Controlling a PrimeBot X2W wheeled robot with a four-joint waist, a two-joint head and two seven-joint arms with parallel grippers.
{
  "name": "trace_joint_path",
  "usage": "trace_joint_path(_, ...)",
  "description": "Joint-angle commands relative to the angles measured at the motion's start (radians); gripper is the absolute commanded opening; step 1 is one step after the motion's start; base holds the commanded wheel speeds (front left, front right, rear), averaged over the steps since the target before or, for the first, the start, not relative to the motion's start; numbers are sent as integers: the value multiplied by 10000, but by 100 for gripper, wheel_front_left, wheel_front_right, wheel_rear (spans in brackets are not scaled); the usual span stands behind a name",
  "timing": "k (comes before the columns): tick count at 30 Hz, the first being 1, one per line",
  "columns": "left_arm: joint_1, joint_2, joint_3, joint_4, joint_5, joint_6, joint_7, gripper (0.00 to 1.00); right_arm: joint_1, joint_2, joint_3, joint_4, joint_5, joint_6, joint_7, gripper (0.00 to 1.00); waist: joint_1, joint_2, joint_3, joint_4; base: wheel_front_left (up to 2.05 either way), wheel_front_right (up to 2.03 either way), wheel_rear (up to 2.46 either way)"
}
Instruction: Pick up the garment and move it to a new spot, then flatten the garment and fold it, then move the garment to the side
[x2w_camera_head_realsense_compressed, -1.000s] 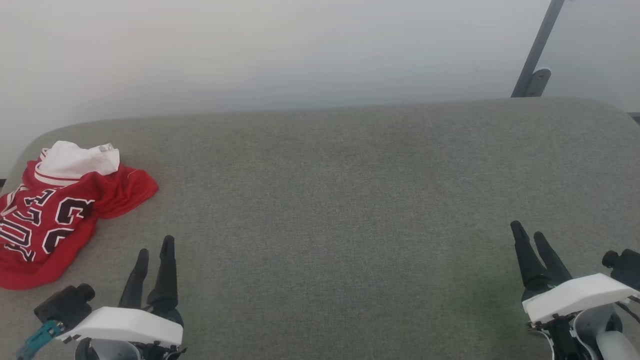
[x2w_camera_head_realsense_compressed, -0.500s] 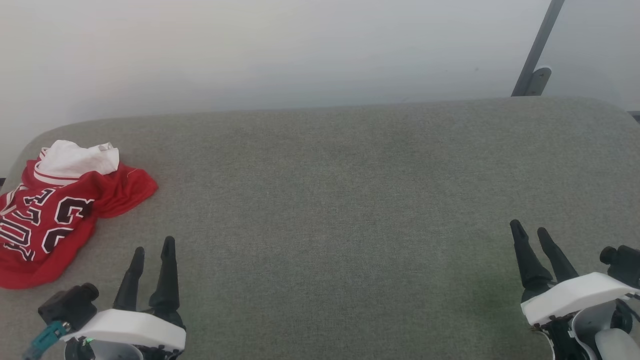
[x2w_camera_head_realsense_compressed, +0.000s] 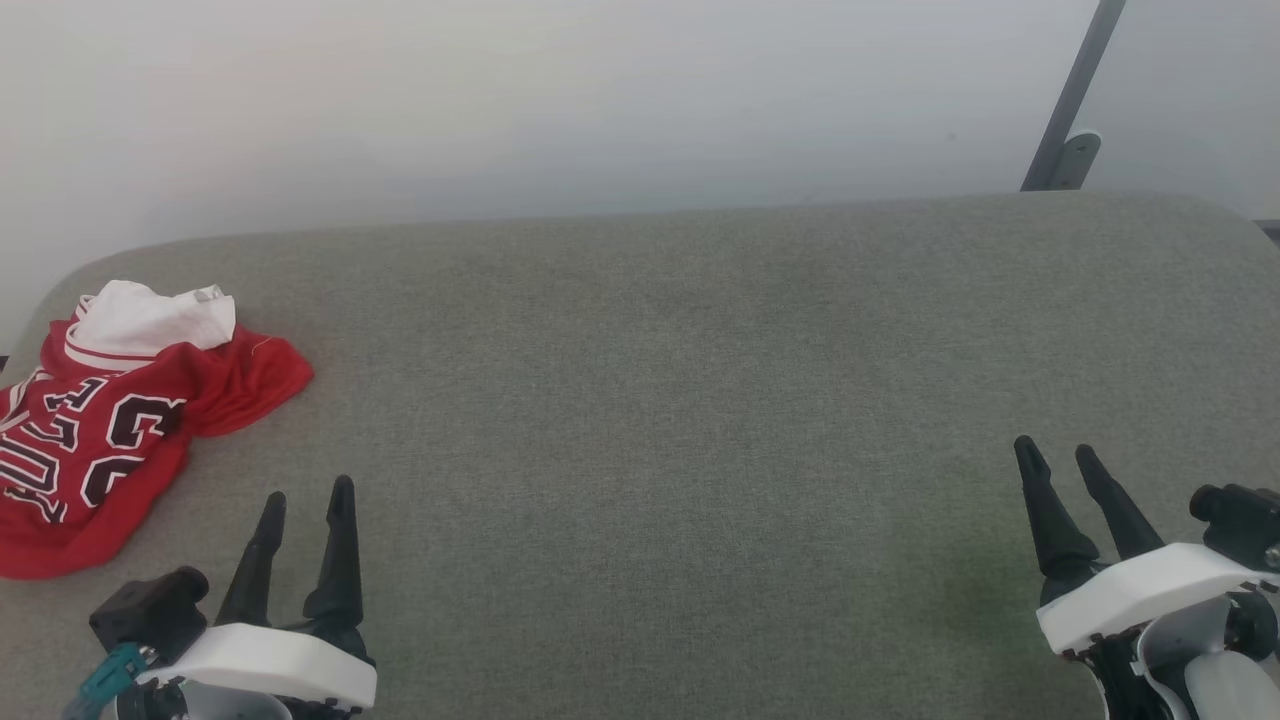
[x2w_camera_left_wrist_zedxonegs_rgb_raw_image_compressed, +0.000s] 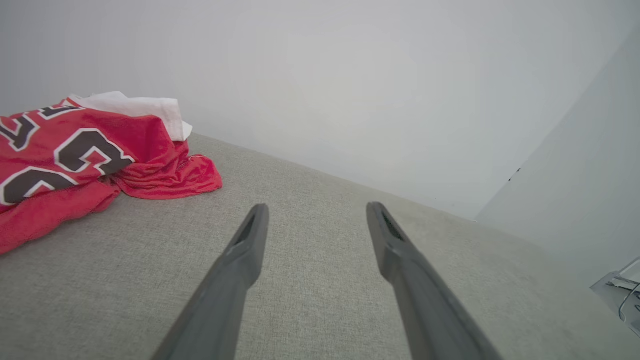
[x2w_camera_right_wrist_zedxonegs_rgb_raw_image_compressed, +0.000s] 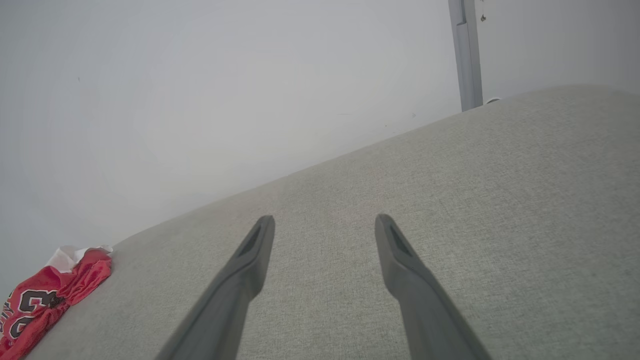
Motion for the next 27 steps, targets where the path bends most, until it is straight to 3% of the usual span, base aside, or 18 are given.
trace_joint_path(1,43,74,0,-73,315,-29,-111,100,-198,-74,19,-84,-207,3,-66,100,-1,0,7,-9,0,0,0)
trace_joint_path(27,223,242,-206,-237,1924,-39,-616,100,-148,-308,300,-129,-1661,2,-468,100,-1,0,68,-46,0,0,0)
